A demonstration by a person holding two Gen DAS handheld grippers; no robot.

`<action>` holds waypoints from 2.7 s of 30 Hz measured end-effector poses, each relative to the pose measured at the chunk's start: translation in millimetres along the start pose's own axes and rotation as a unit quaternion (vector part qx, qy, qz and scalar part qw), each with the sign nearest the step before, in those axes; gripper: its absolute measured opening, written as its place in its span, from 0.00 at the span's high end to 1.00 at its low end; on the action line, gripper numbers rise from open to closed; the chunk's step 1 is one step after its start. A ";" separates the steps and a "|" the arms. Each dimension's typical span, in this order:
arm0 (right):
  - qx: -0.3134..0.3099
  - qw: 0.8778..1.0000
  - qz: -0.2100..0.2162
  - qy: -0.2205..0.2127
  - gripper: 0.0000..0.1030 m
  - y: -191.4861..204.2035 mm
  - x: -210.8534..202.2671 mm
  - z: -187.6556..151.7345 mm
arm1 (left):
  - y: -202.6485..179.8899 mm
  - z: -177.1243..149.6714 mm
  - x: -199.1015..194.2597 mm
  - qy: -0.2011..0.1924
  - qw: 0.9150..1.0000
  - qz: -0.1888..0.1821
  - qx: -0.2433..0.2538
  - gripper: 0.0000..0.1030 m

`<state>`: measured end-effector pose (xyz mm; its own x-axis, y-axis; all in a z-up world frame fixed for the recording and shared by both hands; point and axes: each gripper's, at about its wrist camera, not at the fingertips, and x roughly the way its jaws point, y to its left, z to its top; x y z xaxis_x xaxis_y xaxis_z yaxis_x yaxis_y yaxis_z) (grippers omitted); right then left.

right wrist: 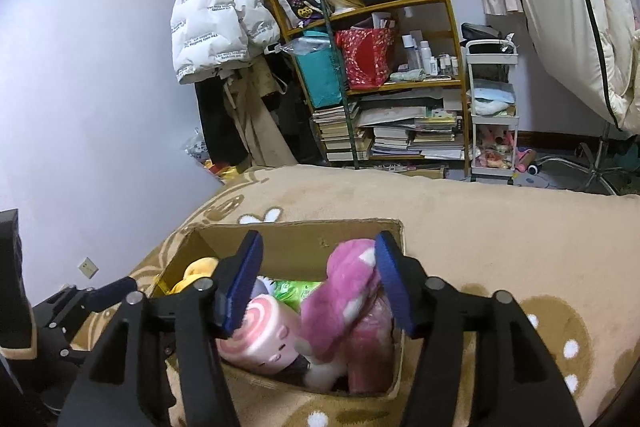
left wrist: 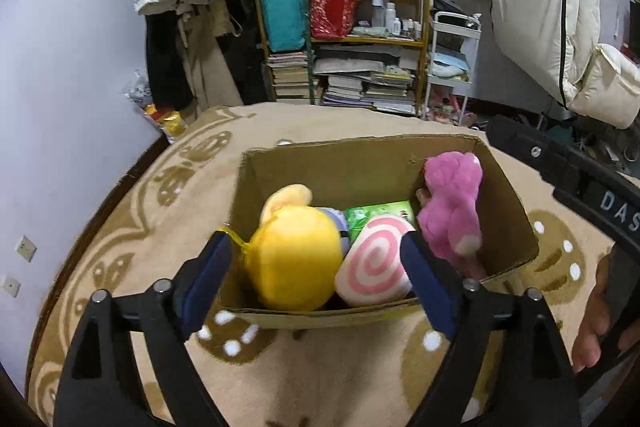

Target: Organize soft objects

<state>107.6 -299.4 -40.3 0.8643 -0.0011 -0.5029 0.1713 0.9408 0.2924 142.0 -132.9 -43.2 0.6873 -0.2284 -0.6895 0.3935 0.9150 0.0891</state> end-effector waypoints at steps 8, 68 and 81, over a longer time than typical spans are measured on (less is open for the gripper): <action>-0.016 0.999 -0.025 -0.037 0.00 16.2 -46.1 7.7 | 19.0 -13.1 -47.7 -0.022 0.999 0.033 -0.018 0.03; -0.059 0.995 -0.056 -0.049 0.00 25.6 -163.0 -59.0 | 54.5 -85.9 -173.2 -0.107 0.988 0.109 -0.031 0.01; -0.057 0.996 -0.051 -0.043 0.00 28.7 -156.0 -67.6 | 50.5 -88.1 -167.6 -0.103 0.988 0.114 -0.021 0.01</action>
<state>-54.3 -249.3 -8.4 0.8837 -0.1227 -0.4518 0.2091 0.9669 0.1463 -7.1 -19.1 13.5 0.8665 -0.0730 -0.4938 0.1911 0.9624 0.1931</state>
